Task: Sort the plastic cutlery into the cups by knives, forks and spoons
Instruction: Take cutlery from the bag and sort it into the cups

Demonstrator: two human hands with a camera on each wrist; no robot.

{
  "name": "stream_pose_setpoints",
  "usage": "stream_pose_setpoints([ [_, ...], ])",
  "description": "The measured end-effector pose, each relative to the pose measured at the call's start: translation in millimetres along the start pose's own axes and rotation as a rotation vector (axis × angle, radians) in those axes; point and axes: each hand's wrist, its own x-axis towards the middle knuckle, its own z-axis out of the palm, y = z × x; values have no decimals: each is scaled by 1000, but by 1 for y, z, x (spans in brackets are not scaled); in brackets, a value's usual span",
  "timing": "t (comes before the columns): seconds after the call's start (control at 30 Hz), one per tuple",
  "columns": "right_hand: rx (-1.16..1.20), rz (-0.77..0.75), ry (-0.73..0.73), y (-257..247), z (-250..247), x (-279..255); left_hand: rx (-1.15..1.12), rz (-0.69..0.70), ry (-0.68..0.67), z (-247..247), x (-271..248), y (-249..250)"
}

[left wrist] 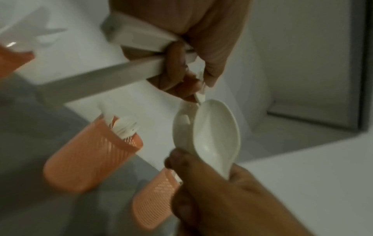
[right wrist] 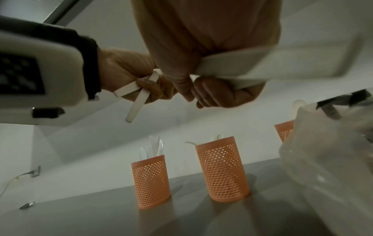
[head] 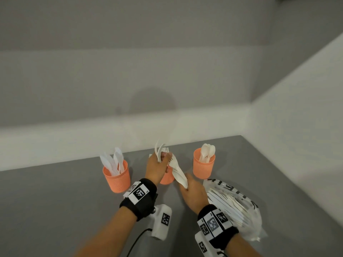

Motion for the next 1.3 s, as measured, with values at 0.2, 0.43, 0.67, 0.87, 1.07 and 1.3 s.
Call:
stream_pose_setpoints([
  [0.2,35,4,-72,-5,9,0,-109,-161,-30,7,-19,-7],
  [0.43,200,-8,-184,1,20,3,-268,-211,142,-20,2,2],
  [0.67,637,222,-284,-7,11,1,-334,-204,211,-59,19,11],
  [0.87,845,257,-386,-23,8,0,-49,-185,-187,-42,-9,-12],
  [1.07,800,268,-469,-28,3,-2,-159,-207,-293,-37,-16,-22],
  [1.3,817,250,-645,-26,-7,-8,-47,-195,-489,-24,-22,-19],
])
